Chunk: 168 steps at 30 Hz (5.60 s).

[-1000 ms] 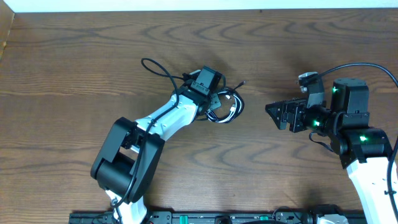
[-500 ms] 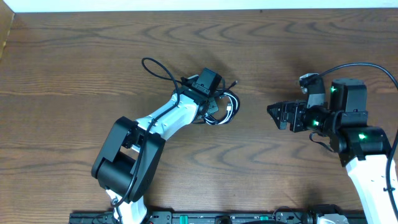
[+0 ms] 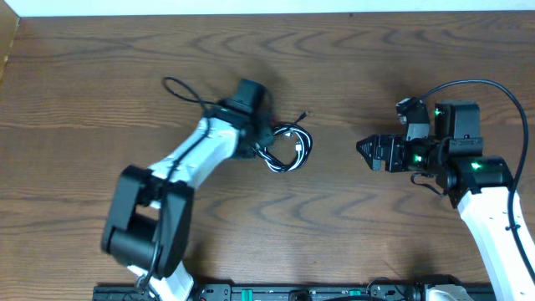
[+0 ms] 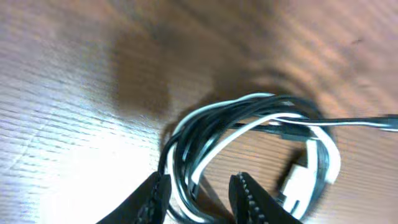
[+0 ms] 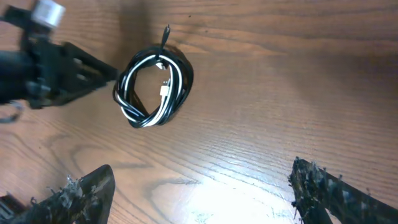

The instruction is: Untangle cables

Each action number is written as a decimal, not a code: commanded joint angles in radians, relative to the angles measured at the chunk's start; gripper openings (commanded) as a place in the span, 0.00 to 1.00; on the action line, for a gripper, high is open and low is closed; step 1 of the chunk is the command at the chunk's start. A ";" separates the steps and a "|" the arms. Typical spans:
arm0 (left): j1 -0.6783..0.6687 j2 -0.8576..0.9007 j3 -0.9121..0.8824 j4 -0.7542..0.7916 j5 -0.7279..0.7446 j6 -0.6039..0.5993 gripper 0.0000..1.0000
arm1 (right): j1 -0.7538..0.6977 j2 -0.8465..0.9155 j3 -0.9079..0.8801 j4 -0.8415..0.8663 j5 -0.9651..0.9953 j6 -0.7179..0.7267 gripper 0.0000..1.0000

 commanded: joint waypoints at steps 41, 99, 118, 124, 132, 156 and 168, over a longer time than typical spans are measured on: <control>-0.051 0.121 -0.035 0.027 -0.101 -0.036 0.23 | -0.003 0.008 0.019 0.024 0.025 0.023 0.88; -0.050 -0.238 0.002 0.161 0.444 0.198 0.07 | 0.210 0.351 0.018 0.346 0.214 0.468 0.19; 0.024 -0.237 0.001 0.138 0.440 0.199 0.07 | 0.034 0.351 0.019 0.715 -0.840 0.238 0.01; 0.024 -0.237 0.001 0.188 0.586 0.354 0.07 | 0.004 0.351 0.018 0.590 -0.679 0.240 0.01; 0.024 -0.238 0.001 0.307 0.828 0.407 0.07 | 0.005 0.351 0.018 0.299 -0.172 0.314 0.01; -0.008 -0.237 0.000 0.262 0.343 0.239 0.07 | 0.121 0.334 0.019 0.403 -0.266 0.658 0.35; -0.028 -0.237 0.000 0.261 0.337 0.222 0.07 | 0.218 0.424 0.019 0.465 -0.193 0.764 0.30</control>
